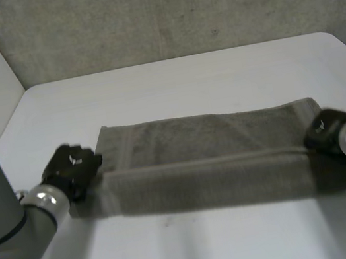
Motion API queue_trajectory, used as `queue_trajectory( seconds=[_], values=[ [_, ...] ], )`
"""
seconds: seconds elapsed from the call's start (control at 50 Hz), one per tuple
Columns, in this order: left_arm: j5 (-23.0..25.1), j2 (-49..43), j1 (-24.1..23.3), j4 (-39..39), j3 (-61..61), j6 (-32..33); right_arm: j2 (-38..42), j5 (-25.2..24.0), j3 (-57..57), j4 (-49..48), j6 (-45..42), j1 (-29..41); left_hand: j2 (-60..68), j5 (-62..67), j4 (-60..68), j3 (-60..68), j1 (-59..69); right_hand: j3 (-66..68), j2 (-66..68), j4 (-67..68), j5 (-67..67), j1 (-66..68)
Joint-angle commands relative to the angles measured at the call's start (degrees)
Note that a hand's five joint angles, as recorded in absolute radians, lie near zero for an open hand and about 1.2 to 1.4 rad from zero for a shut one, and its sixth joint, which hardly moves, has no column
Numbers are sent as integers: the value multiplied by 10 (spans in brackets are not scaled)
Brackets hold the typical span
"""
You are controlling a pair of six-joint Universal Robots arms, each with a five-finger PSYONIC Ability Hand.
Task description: Fold the towel.
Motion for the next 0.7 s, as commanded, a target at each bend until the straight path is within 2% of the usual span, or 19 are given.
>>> queue_trajectory(
  seconds=[0.02,0.12,0.16,0.18,0.22,0.24,0.26,0.28,0.3,0.32,0.34,0.36,0.38,0.46,0.6,0.7],
  values=[
    [-1,-122,-25,105,146,-10,100,-3,-117,-126,1,27,102,104,102,102,115,122,125,117,146,237],
    [0,-175,-28,131,225,-14,144,-2,-207,-180,1,34,102,104,102,102,115,122,125,117,146,237],
    [-2,-204,-34,157,334,-35,146,-2,-247,-206,6,36,102,104,102,102,115,122,125,117,146,237],
    [-2,-204,-34,158,335,-35,145,-1,-286,-236,11,39,102,104,102,102,115,122,125,117,146,237],
    [-12,-197,-35,196,423,-95,133,-1,-319,-275,24,44,102,104,102,102,115,122,125,117,146,237],
    [-12,-197,-35,196,423,-95,113,-1,-340,-314,46,47,102,104,102,102,115,122,125,117,146,237],
    [-26,-182,-36,220,451,-133,83,0,-350,-364,86,47,102,104,102,102,115,122,125,117,146,237],
    [-48,-158,-35,250,474,-176,82,0,-350,-365,86,47,102,104,102,102,115,122,125,117,146,237],
    [-48,-157,-35,250,474,-176,52,-2,-343,-413,127,46,102,104,102,102,115,122,125,117,146,237],
    [-72,-130,-33,280,485,-221,26,-8,-330,-457,172,45,102,104,102,102,115,122,125,117,146,237],
    [-91,-105,-31,308,485,-257,26,-8,-330,-458,172,45,102,104,102,102,115,122,125,117,146,237],
    [-91,-105,-31,308,485,-257,5,-14,-314,-486,209,43,102,104,102,102,115,122,125,117,146,237],
    [-101,-87,-30,329,481,-284,-8,-29,-293,-495,234,42,102,104,102,102,115,122,125,117,146,237],
    [-100,-65,-27,338,452,-306,-20,-52,-262,-477,246,41,102,104,102,102,115,122,125,117,146,237],
    [-82,-63,-19,314,339,-305,3,-96,-222,-332,241,45,102,104,102,102,115,122,125,117,146,237],
    [-33,-77,2,313,184,-304,40,-140,-190,-252,225,43,102,104,102,102,115,122,125,117,146,237]
  ],
)
